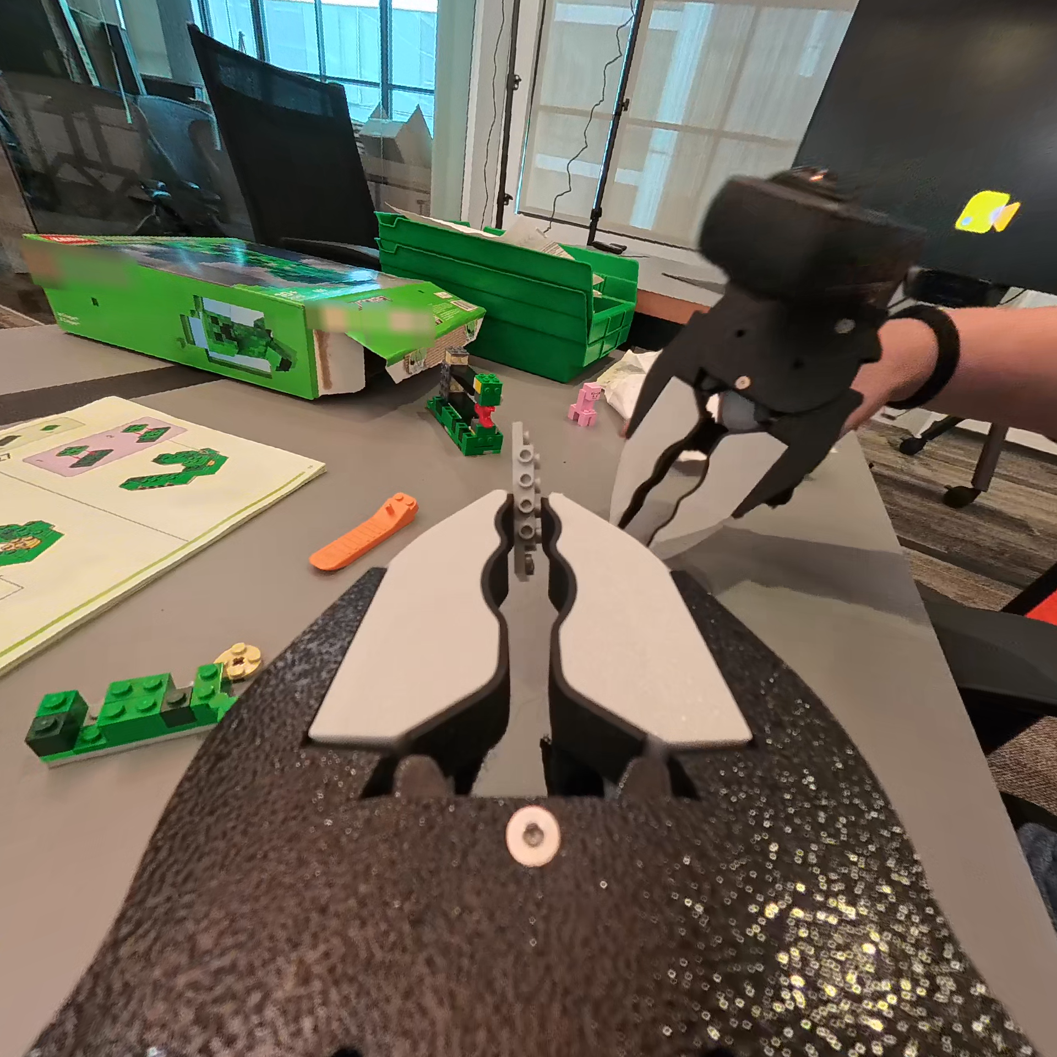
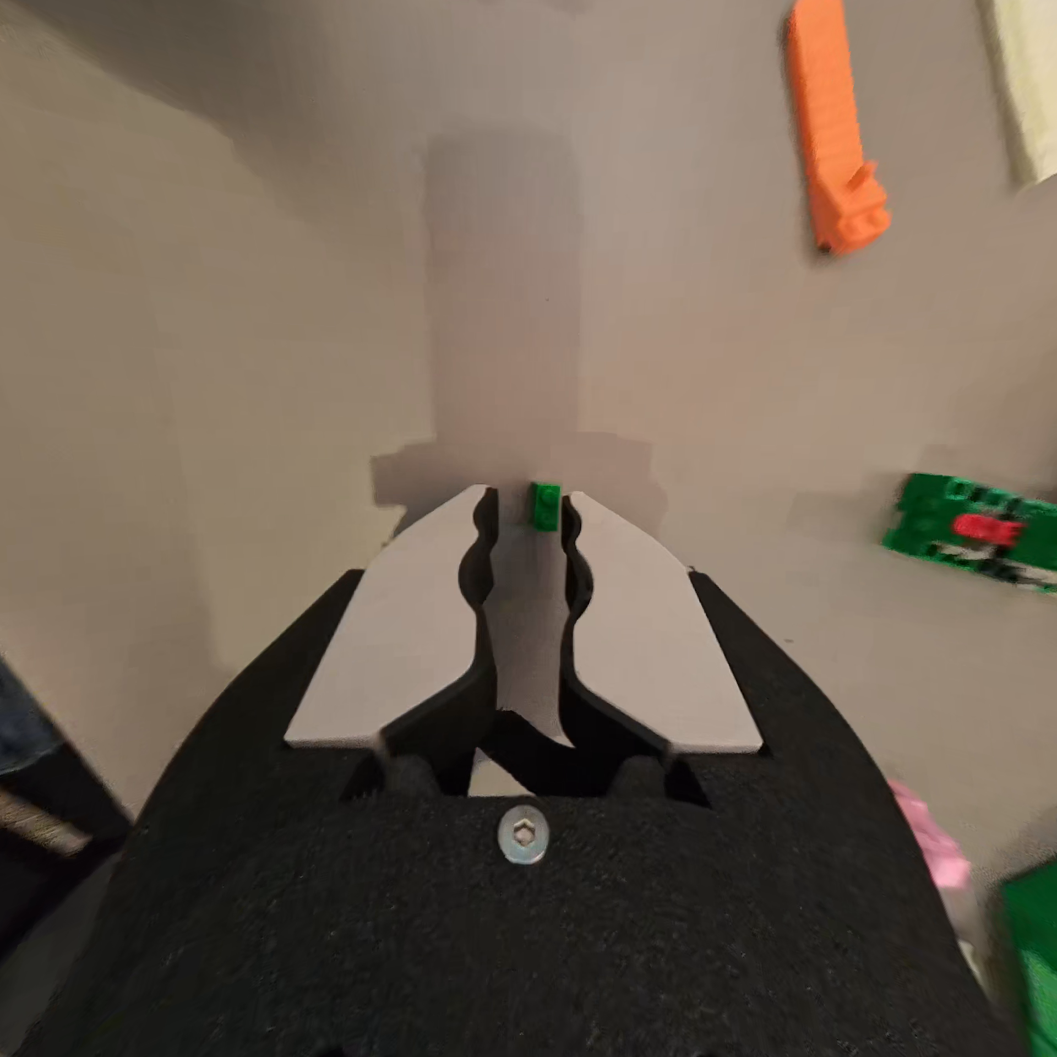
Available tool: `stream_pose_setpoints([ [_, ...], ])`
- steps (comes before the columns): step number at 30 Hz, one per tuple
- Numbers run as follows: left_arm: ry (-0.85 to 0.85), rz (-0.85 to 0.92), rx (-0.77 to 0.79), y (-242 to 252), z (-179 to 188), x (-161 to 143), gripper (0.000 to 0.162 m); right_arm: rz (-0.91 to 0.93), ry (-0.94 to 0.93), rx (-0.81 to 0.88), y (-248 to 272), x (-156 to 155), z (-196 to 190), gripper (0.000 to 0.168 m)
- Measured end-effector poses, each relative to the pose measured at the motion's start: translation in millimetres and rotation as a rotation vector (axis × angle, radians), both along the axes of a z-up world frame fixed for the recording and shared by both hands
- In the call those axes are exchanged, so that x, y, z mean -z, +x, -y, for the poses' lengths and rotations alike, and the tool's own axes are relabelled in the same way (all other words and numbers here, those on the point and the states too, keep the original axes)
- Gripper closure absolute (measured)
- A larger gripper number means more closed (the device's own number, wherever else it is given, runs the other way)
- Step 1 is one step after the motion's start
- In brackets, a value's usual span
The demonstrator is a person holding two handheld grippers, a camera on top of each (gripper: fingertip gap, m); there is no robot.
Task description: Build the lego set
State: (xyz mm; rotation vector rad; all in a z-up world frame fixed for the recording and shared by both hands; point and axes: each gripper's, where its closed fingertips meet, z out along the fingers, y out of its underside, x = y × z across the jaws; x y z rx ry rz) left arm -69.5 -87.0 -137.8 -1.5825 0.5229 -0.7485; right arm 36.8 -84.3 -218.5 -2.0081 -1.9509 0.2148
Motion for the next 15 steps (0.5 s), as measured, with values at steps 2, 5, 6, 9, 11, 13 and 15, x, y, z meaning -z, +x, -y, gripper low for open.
stream_pose_setpoints([
  [2,0.000,-0.001,0.002,0.3,0.2,0.0,0.154,0.017,-0.070,0.034,-1.1,4.7,2.7,0.144],
  [5,0.001,0.000,0.003,0.3,0.2,-0.1,0.154,0.050,-0.012,0.028,0.7,3.6,-7.8,0.151],
  [6,0.001,0.000,0.003,0.3,0.3,-0.1,0.154,0.057,-0.003,0.022,1.2,3.6,-9.1,0.152],
  [9,0.001,0.001,0.005,0.5,0.3,0.0,0.154,0.073,-0.009,0.016,2.1,4.8,-8.9,0.154],
  [11,0.000,0.000,0.006,0.7,0.3,0.1,0.154,0.083,-0.009,0.010,3.2,6.0,-9.4,0.158],
  [13,0.000,-0.001,0.006,0.8,0.4,0.2,0.154,0.083,-0.025,0.013,2.7,6.1,-8.8,0.161],
  [15,0.002,-0.001,0.002,0.4,0.2,0.1,0.154,0.045,-0.004,0.022,-2.9,0.1,-11.5,0.161],
])
